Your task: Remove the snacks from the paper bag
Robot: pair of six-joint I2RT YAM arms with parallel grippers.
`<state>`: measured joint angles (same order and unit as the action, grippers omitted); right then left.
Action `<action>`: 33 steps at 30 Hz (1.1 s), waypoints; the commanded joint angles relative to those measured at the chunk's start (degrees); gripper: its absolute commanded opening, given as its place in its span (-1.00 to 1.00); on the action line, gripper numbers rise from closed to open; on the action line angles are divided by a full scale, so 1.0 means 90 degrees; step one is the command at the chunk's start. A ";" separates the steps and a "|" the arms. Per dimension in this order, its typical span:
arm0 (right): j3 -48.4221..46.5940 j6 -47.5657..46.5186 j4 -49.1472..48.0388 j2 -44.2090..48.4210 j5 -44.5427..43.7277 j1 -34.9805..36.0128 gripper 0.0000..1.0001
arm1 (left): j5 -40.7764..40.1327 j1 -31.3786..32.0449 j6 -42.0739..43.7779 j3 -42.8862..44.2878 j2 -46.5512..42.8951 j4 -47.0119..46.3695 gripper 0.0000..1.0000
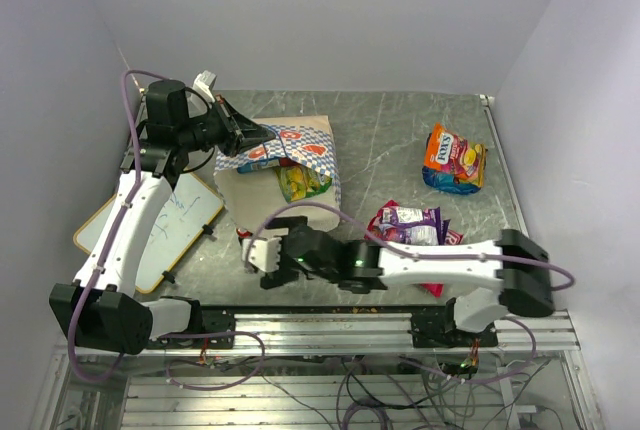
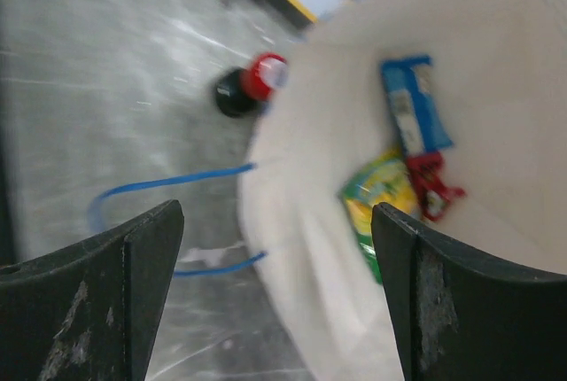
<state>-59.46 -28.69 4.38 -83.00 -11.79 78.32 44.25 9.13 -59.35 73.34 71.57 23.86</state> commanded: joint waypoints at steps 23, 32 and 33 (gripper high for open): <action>-0.2502 0.1622 -0.0533 -0.3965 -0.1609 -0.2027 0.24 | 0.0390 0.0080 -0.0669 0.0555 0.0496 -0.0731 -0.86; -0.2707 0.1318 -0.0597 -0.4620 -0.1827 -0.2404 0.50 | 0.0477 0.0099 -0.0676 0.1109 0.1190 -0.0874 -0.86; -0.2751 0.1319 -0.0573 -0.4678 -0.1855 -0.2463 0.49 | 0.0483 0.0108 -0.0668 0.1169 0.1265 -0.0889 -0.86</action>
<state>-82.28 -16.34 -1.21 -122.02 -26.00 57.82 45.76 9.32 -64.75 80.16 81.17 18.85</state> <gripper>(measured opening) 0.748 0.083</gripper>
